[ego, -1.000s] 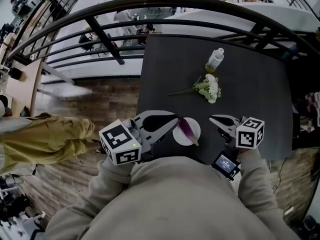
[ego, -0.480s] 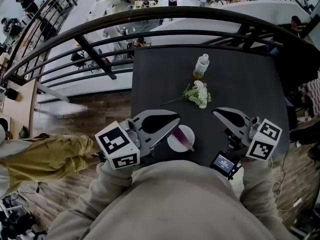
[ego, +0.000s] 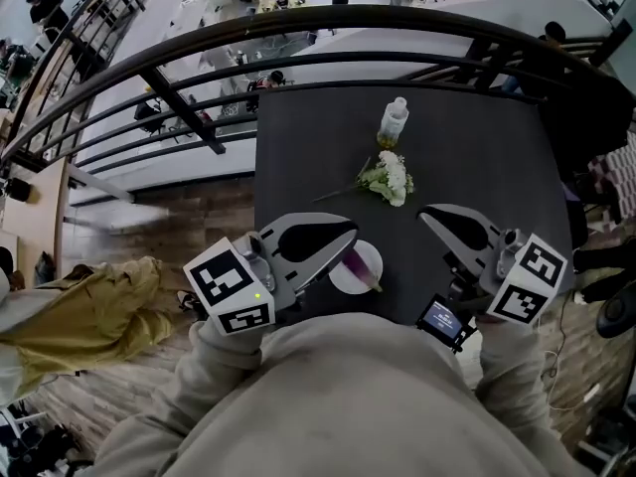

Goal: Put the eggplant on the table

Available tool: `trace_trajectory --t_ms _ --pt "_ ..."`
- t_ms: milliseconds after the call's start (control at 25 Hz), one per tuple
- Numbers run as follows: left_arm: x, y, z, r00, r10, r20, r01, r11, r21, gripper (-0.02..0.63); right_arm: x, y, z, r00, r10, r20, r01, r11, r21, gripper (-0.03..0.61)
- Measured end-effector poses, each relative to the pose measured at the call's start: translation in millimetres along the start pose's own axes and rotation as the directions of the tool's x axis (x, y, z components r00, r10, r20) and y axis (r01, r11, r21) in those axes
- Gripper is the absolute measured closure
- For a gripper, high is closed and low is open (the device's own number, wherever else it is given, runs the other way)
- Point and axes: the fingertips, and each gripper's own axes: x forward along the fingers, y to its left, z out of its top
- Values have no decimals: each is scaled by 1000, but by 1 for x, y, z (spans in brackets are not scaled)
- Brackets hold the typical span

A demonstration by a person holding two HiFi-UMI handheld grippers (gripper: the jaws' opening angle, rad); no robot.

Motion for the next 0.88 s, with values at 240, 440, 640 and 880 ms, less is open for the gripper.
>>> trace_trajectory --t_ms 240,440,640,880 --pt "-1 -3 -2 1000 2 4 -2 1000 -11 607 1 3 -2 1000 1 -16 -1 1000 2 565" --pt "-4 -4 -2 1000 10 1 -10 1000 -22 607 2 6 -2 1000 2 -24 -2 1000 2 565" --pt "-7 -14 34 995 -22 94 21 1000 16 608 2 13 12 1000 21 -11 -21 999 -28 565" --pt "-51 16 -4 991 128 -41 -129 991 -24 607 37 6 -25 997 83 5 -83 996 28 565"
